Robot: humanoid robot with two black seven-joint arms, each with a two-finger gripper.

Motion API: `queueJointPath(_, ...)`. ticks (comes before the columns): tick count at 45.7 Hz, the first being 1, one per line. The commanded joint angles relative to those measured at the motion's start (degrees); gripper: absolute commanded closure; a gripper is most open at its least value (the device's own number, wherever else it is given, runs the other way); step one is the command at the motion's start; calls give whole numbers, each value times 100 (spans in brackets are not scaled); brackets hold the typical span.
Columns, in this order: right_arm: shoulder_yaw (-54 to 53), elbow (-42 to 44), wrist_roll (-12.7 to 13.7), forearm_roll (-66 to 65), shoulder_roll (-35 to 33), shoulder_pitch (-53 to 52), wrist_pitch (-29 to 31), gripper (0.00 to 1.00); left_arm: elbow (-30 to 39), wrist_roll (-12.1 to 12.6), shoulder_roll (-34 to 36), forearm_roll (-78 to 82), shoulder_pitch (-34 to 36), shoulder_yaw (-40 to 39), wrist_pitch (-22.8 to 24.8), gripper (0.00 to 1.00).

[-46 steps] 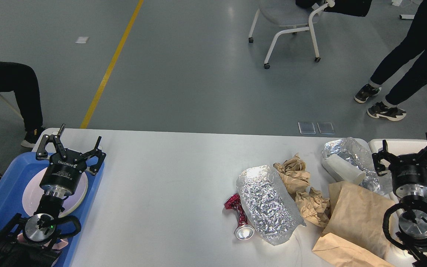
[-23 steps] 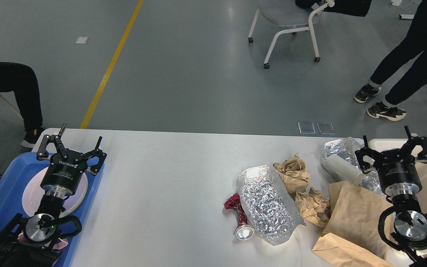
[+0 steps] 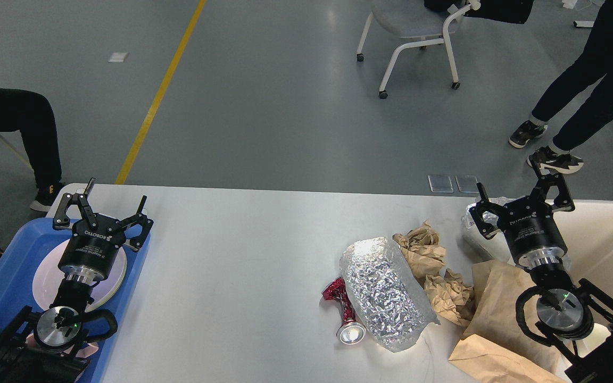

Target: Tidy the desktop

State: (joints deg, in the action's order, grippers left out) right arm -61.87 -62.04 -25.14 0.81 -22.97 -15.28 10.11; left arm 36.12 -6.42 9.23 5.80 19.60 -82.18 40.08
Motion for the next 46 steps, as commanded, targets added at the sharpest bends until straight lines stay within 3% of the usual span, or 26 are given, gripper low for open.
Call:
queueJointPath(1, -1, 7, -26, -1, 3, 60, -61, 0, 0, 0, 0, 0, 0, 0, 0, 4)
queueJointPath(19, 227, 201, -35, 34, -119, -115, 0, 0, 0, 9, 0, 0, 0, 0, 9, 4)
queueJointPath(25, 956, 218, -43, 51, -1261, -597, 27, 0, 0, 18, 0, 0, 0, 9, 17, 4)
queueJointPath(31, 2624, 209, -52, 86, -2034, -1608, 53, 0, 0, 18, 0, 0, 0, 9, 26, 4)
queueJointPath(37, 4935, 288, -52, 86, -2853, -3452, 53, 0, 0, 18, 0, 0, 0, 9, 26, 4)
queueJointPath(46, 8013, 324, -52, 86, -2722, -5440, 44, 0, 0, 26, 0, 0, 0, 9, 26, 4)
